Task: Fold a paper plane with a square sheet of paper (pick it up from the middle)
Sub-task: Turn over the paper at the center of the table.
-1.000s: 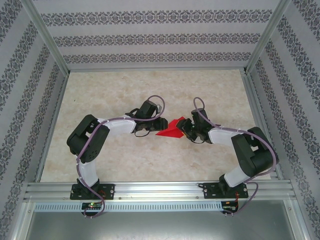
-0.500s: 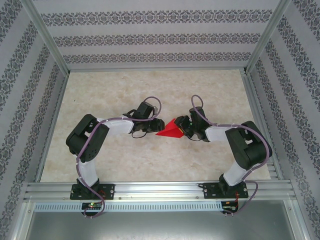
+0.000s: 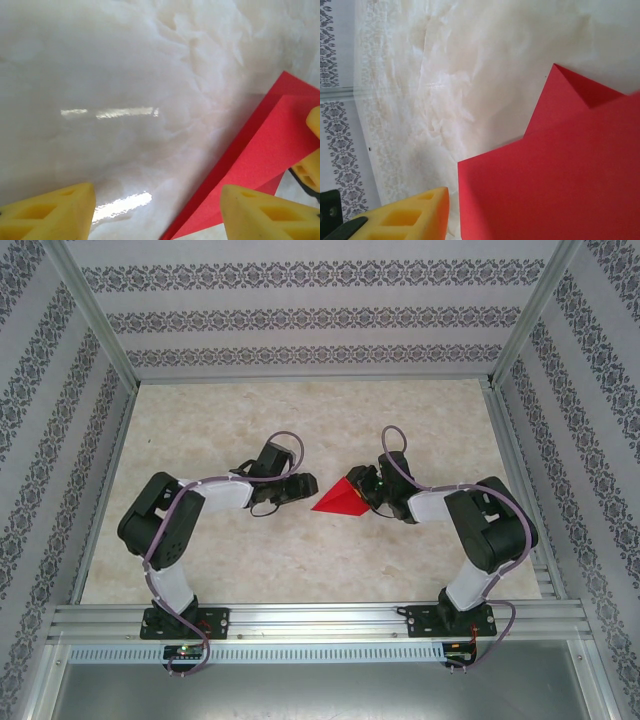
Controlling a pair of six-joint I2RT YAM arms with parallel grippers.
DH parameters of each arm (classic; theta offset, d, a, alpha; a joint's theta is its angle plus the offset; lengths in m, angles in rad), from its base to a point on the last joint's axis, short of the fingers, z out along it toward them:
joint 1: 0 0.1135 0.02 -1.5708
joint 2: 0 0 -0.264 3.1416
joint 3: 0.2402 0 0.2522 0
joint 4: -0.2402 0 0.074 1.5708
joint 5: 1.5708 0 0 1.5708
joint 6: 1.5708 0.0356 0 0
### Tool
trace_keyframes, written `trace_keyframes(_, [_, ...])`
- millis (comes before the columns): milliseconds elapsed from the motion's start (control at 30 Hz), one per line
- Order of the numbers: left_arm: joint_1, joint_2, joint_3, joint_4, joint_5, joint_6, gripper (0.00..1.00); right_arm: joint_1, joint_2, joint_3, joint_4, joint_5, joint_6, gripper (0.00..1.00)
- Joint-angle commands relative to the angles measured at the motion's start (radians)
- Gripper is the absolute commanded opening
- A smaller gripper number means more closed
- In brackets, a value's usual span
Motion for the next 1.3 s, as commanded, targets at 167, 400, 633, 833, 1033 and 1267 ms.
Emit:
trace_keyframes(167, [0.030, -0.097, -0.034, -0.036, -0.081, 0.039, 0.88, 0.043, -0.009, -0.053, 0.066, 0.009, 0.051, 0.29])
trace_keyframes(400, [0.058, -0.161, -0.050, -0.052, -0.041, 0.064, 1.00, 0.042, -0.047, -0.047, 0.060, 0.000, 0.022, 0.11])
trace_keyframes(633, [0.112, -0.193, -0.103, 0.068, 0.243, 0.026, 1.00, 0.006, -0.155, -0.032, 0.051, -0.143, -0.119, 0.10])
trace_keyframes(833, [0.115, -0.198, -0.151, 0.307, 0.451, -0.104, 1.00, -0.055, -0.204, 0.006, 0.121, -0.359, -0.134, 0.10])
trace_keyframes(1033, [0.109, -0.209, -0.147, 0.435, 0.549, -0.193, 1.00, -0.062, -0.188, 0.079, 0.191, -0.493, -0.066, 0.10])
trace_keyframes(1267, [0.101, -0.224, -0.134, 0.554, 0.620, -0.237, 0.76, -0.042, -0.099, 0.131, 0.269, -0.600, -0.008, 0.11])
